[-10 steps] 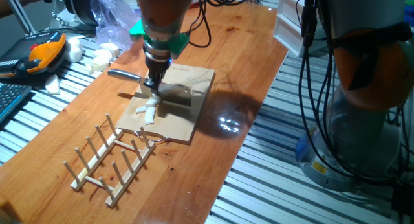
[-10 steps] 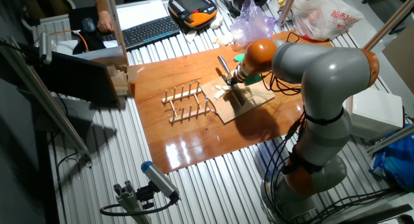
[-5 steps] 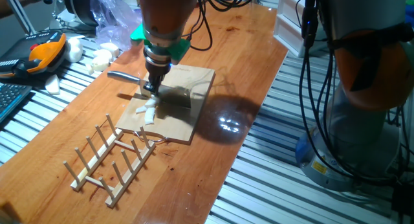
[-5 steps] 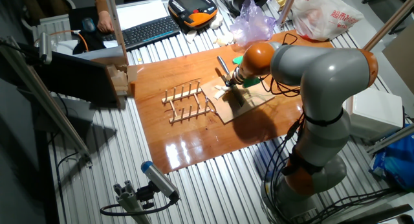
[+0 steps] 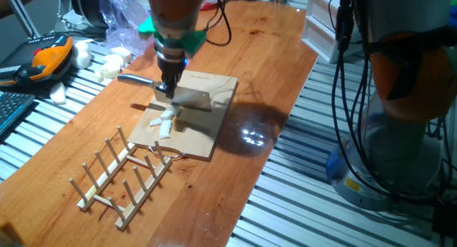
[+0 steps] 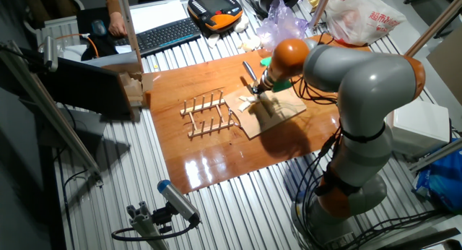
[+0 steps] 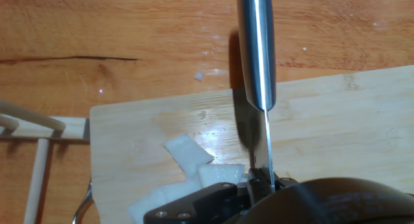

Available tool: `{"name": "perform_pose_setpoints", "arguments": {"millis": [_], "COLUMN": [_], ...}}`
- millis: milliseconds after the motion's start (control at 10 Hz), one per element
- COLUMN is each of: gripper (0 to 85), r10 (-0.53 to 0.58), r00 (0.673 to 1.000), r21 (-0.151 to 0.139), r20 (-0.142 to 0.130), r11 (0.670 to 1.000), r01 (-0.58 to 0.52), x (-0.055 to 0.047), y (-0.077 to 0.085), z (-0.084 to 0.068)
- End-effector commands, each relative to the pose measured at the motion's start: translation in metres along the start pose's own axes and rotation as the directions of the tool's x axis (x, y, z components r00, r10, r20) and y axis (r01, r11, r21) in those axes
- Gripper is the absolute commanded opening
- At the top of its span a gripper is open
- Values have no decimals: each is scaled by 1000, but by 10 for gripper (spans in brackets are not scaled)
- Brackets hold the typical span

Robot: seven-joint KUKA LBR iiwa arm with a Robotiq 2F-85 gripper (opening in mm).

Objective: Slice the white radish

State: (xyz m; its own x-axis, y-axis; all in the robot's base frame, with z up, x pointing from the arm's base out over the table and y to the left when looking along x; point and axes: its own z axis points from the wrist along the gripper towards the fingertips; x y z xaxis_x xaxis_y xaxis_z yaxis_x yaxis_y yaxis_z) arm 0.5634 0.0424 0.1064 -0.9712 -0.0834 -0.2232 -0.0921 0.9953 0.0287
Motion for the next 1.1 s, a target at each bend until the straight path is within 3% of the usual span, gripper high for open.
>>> {"name": "perform_pose_setpoints", "arguments": {"millis": [0, 400, 1000], "gripper": [0, 0, 0], "r10": [7, 2, 5], "r00": [1000, 1000, 1000], "r21": [-16, -16, -27], "r20": [-8, -7, 5], "r11": [1000, 1000, 1000], "r01": [-7, -2, -5], "x": [-2, 0, 3], "y": [-2, -7, -7], "z": [-3, -2, 11]}}
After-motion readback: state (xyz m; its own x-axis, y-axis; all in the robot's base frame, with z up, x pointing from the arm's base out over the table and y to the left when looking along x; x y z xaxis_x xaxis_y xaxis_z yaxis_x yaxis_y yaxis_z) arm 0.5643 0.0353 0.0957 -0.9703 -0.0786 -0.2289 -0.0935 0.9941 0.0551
